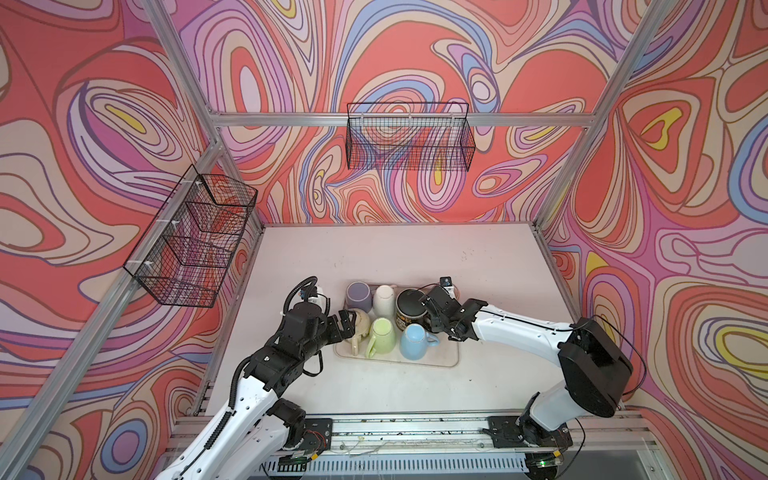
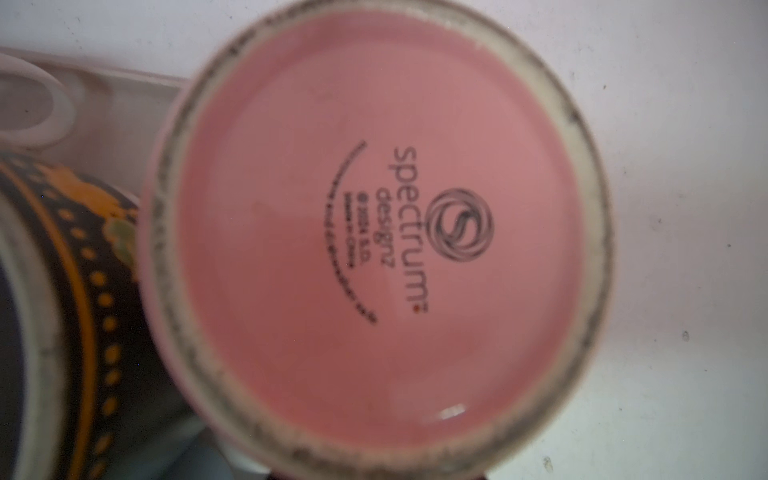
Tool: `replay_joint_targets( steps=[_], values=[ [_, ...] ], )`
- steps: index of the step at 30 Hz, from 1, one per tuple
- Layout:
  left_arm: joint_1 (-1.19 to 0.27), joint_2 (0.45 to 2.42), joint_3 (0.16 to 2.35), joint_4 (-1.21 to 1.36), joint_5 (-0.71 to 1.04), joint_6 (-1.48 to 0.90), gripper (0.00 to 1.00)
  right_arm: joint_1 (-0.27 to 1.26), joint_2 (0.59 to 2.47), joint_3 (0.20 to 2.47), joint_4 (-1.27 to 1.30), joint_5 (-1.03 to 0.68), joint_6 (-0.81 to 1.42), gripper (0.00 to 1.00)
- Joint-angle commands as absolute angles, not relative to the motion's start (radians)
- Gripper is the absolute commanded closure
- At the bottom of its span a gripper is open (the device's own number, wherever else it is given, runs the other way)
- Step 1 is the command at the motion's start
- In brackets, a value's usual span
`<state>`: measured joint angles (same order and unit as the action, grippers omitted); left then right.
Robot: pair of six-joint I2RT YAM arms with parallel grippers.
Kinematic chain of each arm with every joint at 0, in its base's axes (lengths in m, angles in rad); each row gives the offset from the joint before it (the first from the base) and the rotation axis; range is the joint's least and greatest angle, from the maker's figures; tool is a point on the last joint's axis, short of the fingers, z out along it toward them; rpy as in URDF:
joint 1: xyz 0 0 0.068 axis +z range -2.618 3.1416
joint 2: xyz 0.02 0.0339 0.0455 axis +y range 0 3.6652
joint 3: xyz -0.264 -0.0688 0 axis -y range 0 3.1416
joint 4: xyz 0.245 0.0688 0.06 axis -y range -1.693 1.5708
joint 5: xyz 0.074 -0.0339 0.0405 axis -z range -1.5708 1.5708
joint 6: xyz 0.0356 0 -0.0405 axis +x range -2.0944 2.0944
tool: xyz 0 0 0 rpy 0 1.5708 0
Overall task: Turn the mug right side up
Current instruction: 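Lower the right gripper and grasp the pink mug's base rim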
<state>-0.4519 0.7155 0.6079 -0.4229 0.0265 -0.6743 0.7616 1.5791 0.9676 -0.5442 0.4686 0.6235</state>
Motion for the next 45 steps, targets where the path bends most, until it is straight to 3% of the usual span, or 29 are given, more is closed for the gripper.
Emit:
replay_joint_targets(
  steps=[1, 14, 45],
  values=[
    [-0.458, 0.719, 0.623, -0.425, 0.029, -0.673, 0.04, 0.755, 1.586, 0.948, -0.508, 0.464, 0.635, 0.74],
    [-0.459, 0.715, 0.627, -0.424, 0.04, -0.675, 0.03, 0.754, 1.549, 0.948, -0.518, 0.462, 0.633, 1.0],
    [-0.459, 0.721, 0.643, -0.406, 0.127, -0.678, 0.02, 0.753, 1.257, 0.901, -0.485, 0.409, 0.618, 1.0]
  ],
)
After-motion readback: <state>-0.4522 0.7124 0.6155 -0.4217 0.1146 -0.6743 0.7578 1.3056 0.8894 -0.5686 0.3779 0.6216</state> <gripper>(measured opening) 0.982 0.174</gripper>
